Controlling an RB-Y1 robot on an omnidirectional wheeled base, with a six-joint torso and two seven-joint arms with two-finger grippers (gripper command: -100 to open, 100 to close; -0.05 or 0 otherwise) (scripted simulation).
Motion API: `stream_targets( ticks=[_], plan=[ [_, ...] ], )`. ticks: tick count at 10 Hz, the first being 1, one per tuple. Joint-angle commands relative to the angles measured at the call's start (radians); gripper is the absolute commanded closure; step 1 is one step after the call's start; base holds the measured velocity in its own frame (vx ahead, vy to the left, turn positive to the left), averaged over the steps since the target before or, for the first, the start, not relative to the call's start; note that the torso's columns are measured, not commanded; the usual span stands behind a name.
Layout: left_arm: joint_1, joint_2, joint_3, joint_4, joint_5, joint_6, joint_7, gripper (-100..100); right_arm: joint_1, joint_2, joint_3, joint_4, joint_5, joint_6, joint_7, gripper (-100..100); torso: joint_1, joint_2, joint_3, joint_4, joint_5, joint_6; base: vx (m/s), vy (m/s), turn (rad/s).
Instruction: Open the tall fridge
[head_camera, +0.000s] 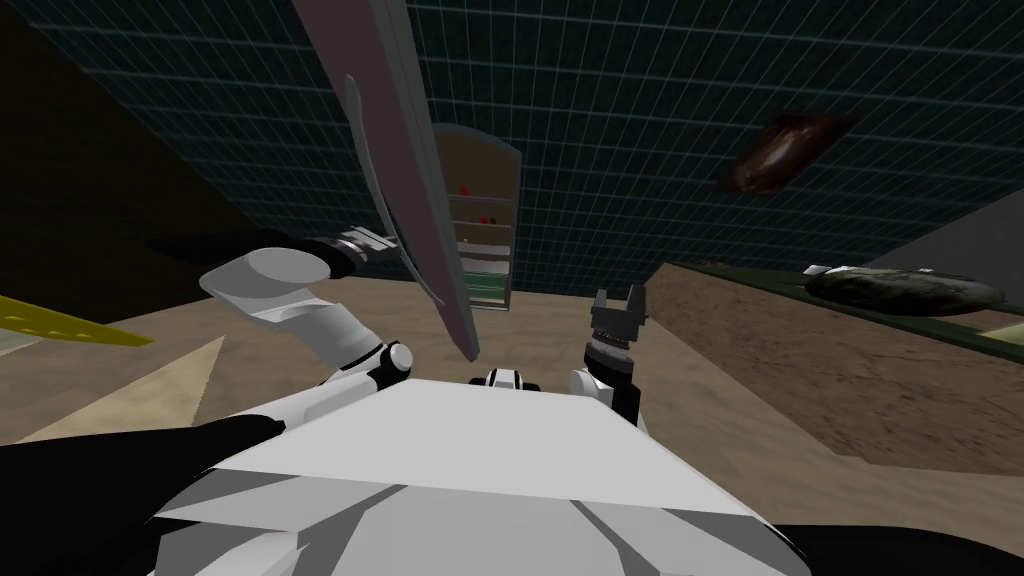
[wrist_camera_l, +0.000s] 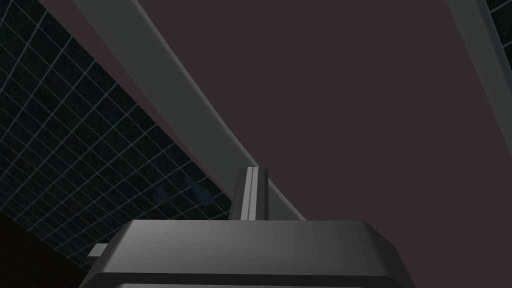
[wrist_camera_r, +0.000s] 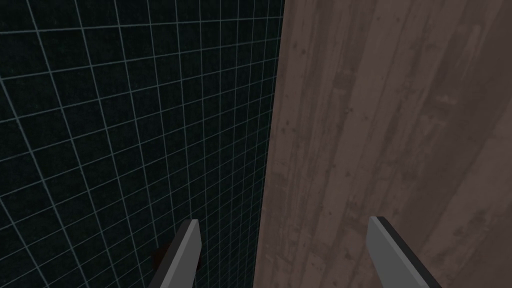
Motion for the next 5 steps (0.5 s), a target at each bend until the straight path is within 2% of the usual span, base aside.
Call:
stream_targets(
  ticks=[1, 2, 3, 4, 5],
  plan=[
    [0.014, -0.015, -0.033, 0.023, 0.021, -0.009, -0.026, -100, 0.000, 0.000, 0.000, 0.000, 0.000, 0.000, 0.000, 0, 0.002, 0.000, 0.000, -0.001, 0.000, 0.002, -0.146, 0.148, -0.076],
    [0.021, -0.017, -0.022, 0.018, 0.024, -0.005, -0.024, -100, 0.000, 0.000, 0.000, 0.000, 0.000, 0.000, 0.000, 0, 0.011, 0.001, -0.001, 0.001, 0.001, 0.002, -0.089, 0.047, -0.019],
    [0.017, -0.011, -0.019, 0.012, 0.021, 0.020, -0.014, -100, 0.000, 0.000, 0.000, 0.000, 0.000, 0.000, 0.000, 0, 0.010, -0.001, -0.003, 0.003, -0.001, 0.000, 0.040, -0.002, 0.015],
    [0.030, -0.020, -0.021, 0.018, 0.025, 0.017, -0.020, -100, 0.000, 0.000, 0.000, 0.000, 0.000, 0.000, 0.000, 0, 0.008, -0.006, -0.007, 0.004, -0.004, 0.003, 0.011, -0.009, 0.042],
    [0.034, -0.022, -0.020, 0.017, 0.026, 0.026, -0.018, 100, 0.000, 0.000, 0.000, 0.000, 0.000, 0.000, 0.000, 0, 0.009, -0.005, -0.007, 0.002, -0.003, 0.005, -0.026, -0.010, 0.021]
  ],
)
